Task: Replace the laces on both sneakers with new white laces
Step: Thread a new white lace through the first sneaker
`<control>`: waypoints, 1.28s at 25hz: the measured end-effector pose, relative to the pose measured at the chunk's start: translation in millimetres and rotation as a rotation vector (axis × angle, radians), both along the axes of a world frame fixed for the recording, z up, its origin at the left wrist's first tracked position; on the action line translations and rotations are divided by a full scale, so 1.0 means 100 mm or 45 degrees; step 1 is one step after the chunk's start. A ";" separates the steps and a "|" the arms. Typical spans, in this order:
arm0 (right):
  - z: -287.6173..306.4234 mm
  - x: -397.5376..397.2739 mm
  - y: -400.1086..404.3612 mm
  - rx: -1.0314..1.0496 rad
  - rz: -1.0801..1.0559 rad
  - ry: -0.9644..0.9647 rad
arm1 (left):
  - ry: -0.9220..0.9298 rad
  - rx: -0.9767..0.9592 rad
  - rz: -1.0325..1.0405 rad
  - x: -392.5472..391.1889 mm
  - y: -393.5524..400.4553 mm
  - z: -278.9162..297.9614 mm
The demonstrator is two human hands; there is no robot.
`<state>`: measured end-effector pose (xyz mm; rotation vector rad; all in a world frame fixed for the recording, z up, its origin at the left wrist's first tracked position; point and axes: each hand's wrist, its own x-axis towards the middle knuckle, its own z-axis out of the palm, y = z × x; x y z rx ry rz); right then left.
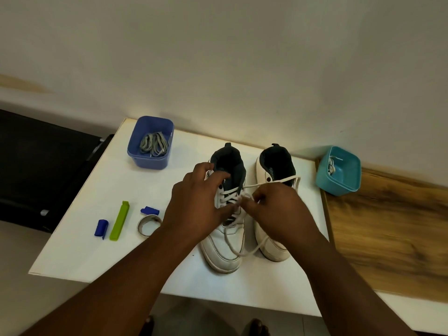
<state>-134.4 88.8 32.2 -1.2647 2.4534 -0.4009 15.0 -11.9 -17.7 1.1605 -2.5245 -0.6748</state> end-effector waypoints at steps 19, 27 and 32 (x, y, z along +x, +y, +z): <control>0.34 0.19 0.12 -0.746 0.891 -0.512 | 0.886 1.419 -0.253 0.00 0.23 0.58; 0.27 0.09 0.17 -0.484 0.958 -0.557 | 1.156 1.262 0.027 -0.05 0.13 0.55; 0.29 0.15 0.09 -0.860 0.288 -0.624 | 1.128 0.933 0.111 -0.04 0.12 0.57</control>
